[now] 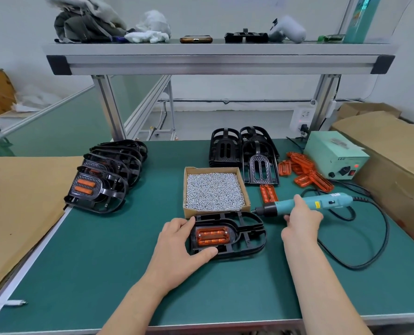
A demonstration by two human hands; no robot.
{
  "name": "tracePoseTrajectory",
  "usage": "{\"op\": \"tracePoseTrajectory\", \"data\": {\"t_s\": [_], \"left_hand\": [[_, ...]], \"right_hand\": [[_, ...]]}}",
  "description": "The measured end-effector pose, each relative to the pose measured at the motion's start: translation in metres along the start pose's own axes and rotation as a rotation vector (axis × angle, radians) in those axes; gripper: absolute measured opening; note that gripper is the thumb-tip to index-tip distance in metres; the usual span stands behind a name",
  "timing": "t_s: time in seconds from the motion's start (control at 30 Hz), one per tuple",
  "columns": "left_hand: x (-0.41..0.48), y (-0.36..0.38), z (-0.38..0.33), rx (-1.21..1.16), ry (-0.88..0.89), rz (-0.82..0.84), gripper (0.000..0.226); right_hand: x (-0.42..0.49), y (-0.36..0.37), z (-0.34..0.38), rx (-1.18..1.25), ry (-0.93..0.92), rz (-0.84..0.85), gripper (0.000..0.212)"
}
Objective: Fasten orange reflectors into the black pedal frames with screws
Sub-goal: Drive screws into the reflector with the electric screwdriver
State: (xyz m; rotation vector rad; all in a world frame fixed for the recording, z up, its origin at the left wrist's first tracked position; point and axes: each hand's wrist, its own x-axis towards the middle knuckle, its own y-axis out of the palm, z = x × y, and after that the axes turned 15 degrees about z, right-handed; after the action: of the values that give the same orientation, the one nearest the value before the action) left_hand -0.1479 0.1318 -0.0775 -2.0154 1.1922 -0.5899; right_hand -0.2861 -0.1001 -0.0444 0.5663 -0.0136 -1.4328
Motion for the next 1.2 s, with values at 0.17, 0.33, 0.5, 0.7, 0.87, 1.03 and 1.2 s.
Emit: {"op": "tracePoseTrajectory", "data": {"t_s": [0.17, 0.33, 0.5, 0.7, 0.87, 1.03, 1.2], "left_hand": [[0.000, 0.000, -0.001, -0.001, 0.010, -0.009, 0.088], [0.000, 0.001, -0.001, -0.006, 0.003, -0.001, 0.094], [-0.001, 0.001, -0.001, -0.003, -0.002, -0.003, 0.095], [0.000, 0.001, 0.000, -0.005, 0.006, -0.003, 0.091], [-0.001, 0.001, 0.001, -0.009, -0.001, -0.006, 0.089], [0.000, 0.001, -0.001, -0.012, 0.001, -0.006, 0.088], [-0.001, 0.001, 0.000, -0.001, -0.002, 0.006, 0.096]], "right_hand": [[-0.002, -0.001, -0.005, -0.128, -0.012, -0.005, 0.038], [-0.014, -0.003, -0.011, -0.144, -0.032, 0.029, 0.044], [-0.024, -0.009, -0.020, -0.145, -0.061, 0.076, 0.039], [-0.025, -0.018, -0.026, -0.068, -0.077, 0.144, 0.034], [-0.037, -0.018, -0.035, -0.119, -0.088, 0.204, 0.065], [-0.052, -0.017, -0.045, -0.273, -0.245, 0.201, 0.053], [-0.060, -0.010, -0.047, -0.596, -0.329, 0.402, 0.025]]}}
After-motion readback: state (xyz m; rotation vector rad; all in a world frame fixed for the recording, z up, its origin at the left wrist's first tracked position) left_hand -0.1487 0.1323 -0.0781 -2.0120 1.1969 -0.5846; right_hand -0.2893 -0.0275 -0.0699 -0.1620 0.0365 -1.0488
